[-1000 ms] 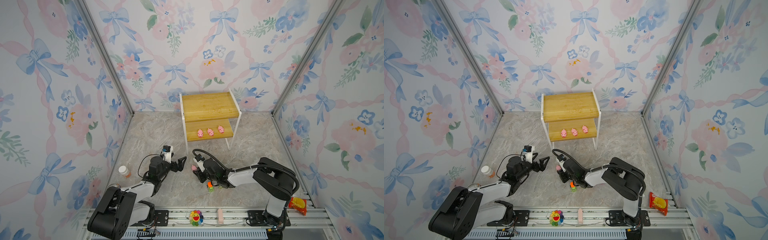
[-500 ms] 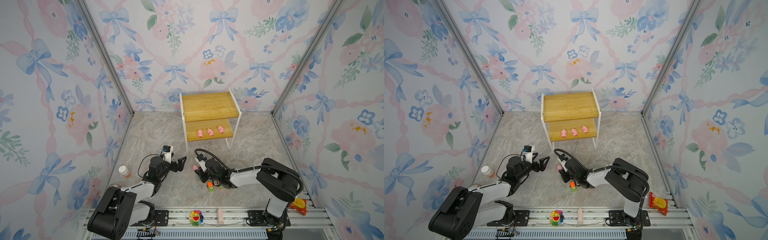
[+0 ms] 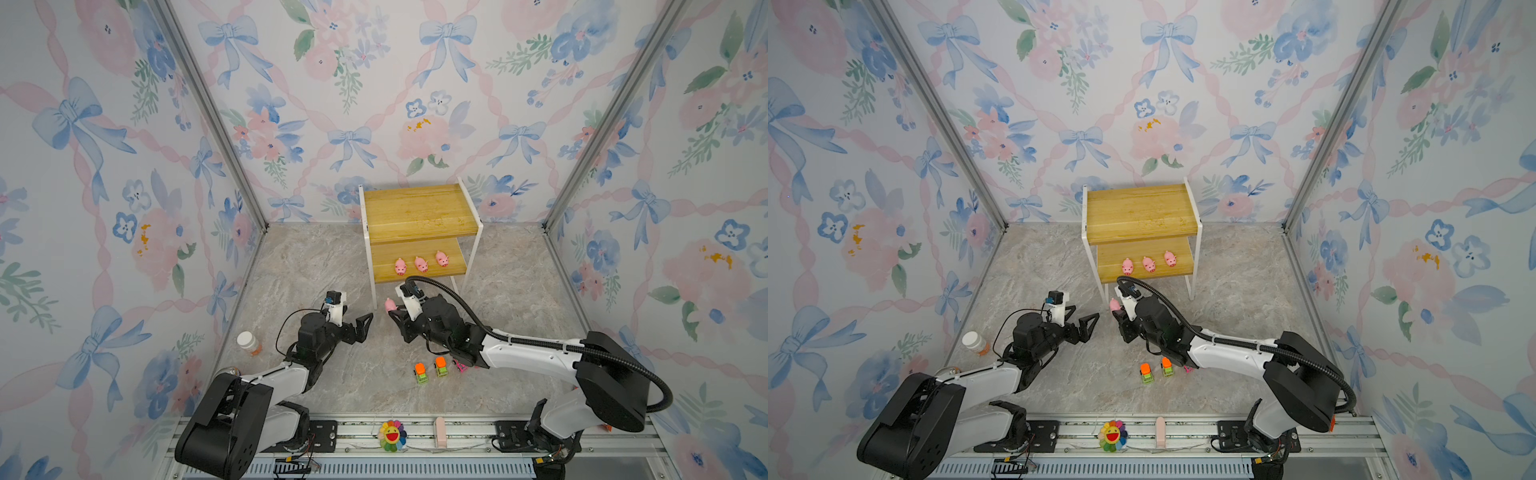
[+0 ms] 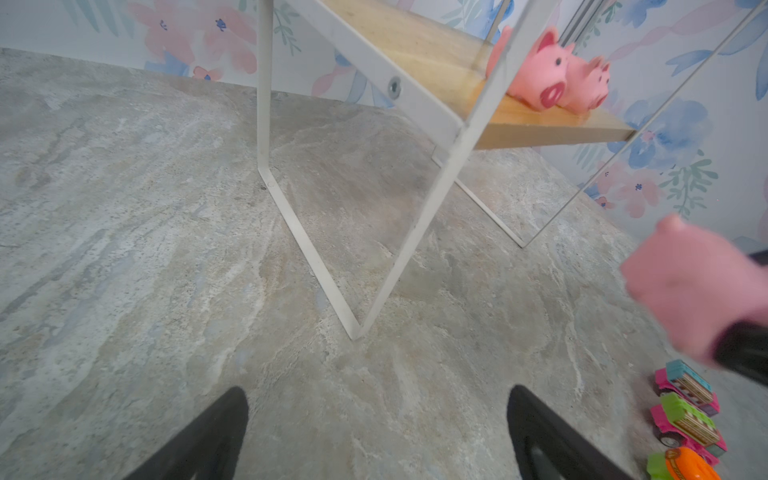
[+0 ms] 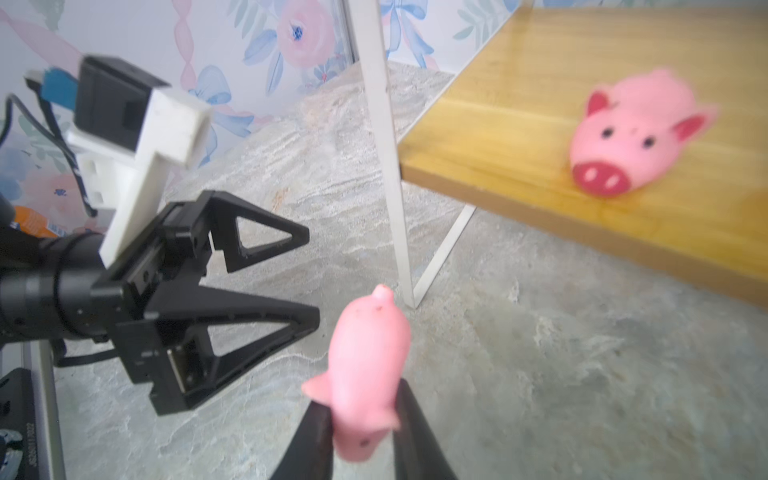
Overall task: Place and organize the plastic toys onto the shelf
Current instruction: 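Lift the pig with the right gripper and carry it to the lower shelf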
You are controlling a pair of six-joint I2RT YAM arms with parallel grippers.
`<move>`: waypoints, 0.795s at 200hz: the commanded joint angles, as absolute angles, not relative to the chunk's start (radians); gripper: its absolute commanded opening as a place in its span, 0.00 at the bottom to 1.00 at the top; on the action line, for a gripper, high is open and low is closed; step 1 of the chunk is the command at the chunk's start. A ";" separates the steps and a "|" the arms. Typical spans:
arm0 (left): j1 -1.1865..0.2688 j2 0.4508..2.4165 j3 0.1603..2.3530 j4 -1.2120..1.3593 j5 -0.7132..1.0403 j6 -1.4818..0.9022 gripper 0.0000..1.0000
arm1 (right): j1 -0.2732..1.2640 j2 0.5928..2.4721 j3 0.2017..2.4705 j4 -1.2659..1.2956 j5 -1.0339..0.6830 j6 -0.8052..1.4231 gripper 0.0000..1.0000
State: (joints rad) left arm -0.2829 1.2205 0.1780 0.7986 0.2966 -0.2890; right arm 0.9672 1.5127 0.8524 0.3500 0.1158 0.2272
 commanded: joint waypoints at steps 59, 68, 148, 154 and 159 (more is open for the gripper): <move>-0.286 1.224 0.181 0.798 0.306 -0.281 0.98 | 0.959 1.504 0.972 0.330 0.343 0.211 0.25; -0.287 1.226 0.185 0.798 0.301 -0.282 0.98 | 0.959 1.514 0.984 0.338 0.352 0.213 0.25; -0.287 1.254 0.201 0.795 0.328 -0.278 0.98 | 0.981 1.626 1.095 0.368 0.434 0.224 0.26; -0.287 1.253 0.201 0.795 0.329 -0.278 0.98 | 0.983 1.632 1.100 0.371 0.445 0.223 0.26; -0.286 1.254 0.201 0.795 0.331 -0.278 0.98 | 0.983 1.636 1.102 0.374 0.449 0.221 0.26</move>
